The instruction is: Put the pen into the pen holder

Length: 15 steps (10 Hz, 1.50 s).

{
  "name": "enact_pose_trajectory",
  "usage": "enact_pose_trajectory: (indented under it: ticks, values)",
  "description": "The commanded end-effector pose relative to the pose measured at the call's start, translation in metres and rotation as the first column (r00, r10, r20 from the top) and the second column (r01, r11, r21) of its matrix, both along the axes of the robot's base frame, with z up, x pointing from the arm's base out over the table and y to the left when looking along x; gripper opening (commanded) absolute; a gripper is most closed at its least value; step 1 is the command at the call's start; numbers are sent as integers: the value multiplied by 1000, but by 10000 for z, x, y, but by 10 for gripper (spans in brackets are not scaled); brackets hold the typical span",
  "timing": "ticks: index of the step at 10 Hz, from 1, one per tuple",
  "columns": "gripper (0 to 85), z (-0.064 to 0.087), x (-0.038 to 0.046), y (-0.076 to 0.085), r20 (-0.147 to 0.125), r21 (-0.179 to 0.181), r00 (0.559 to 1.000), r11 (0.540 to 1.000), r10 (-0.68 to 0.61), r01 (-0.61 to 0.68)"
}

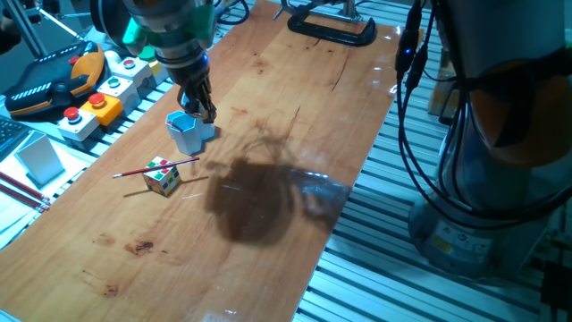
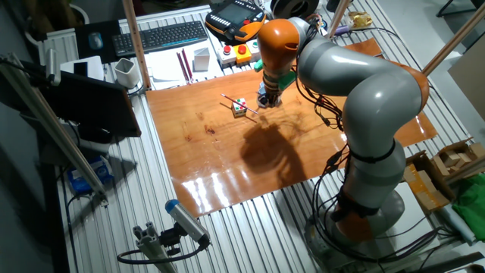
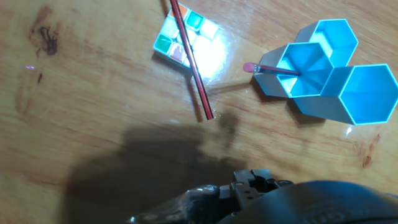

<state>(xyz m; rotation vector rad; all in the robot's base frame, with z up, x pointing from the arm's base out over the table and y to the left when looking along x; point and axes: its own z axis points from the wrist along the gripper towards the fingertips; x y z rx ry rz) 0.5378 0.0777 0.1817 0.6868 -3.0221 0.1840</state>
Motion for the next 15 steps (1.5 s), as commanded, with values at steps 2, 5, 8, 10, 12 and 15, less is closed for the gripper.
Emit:
enact_pose_trajectory:
  ticks: [2, 5, 8, 10, 12, 15]
  values:
    - [7, -1, -4, 10, 12, -5, 1000, 1000, -13, 13]
    - [7, -30, -7, 27, 17, -31, 1000, 999, -14, 14]
    - [7, -17, -32, 47, 16, -26, 1000, 999, -17, 17]
    - [7, -26, -34, 51, 16, -25, 1000, 1000, -8, 8]
    - [7, -44, -29, 53, 24, -30, 1000, 1000, 3, -2]
    - [7, -69, -46, 69, 37, -28, 999, 1000, -11, 12]
